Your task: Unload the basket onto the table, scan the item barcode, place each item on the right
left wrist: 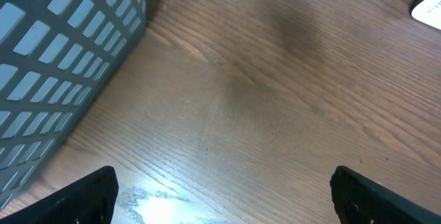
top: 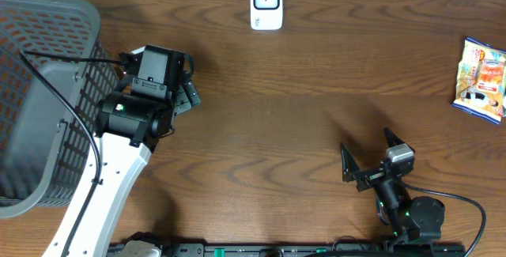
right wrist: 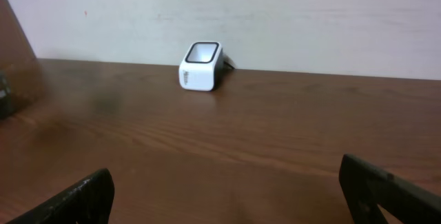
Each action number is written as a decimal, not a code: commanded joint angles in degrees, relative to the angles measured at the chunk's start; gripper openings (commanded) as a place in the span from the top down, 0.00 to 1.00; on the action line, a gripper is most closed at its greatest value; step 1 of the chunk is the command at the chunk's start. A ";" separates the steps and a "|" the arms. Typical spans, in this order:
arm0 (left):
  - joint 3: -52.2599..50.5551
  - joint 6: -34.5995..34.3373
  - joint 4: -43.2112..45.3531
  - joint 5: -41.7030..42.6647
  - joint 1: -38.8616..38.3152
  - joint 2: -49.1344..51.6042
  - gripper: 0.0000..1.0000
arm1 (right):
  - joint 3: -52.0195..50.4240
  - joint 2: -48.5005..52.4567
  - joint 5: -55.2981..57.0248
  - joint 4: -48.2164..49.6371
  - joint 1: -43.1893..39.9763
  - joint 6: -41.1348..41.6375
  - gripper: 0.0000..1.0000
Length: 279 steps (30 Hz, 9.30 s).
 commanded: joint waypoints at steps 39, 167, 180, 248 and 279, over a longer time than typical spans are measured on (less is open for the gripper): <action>0.24 0.57 -0.17 -1.01 0.17 0.37 0.02 | -0.07 -0.57 16.37 -2.21 2.84 -2.34 0.01; -21.22 22.58 22.10 18.01 0.17 -11.39 0.03 | -0.07 -0.57 15.74 -1.81 1.62 -0.63 0.01; -43.28 28.83 40.09 23.74 2.01 -29.31 0.02 | -0.07 -0.57 15.76 -1.81 1.62 -0.63 0.01; -72.13 34.21 50.29 25.16 12.87 -74.18 0.02 | -0.07 -0.57 15.76 -1.81 1.62 -0.63 0.01; -72.13 31.80 49.33 15.56 12.52 -74.18 0.03 | -0.07 -0.57 15.74 -1.81 1.62 -0.63 0.01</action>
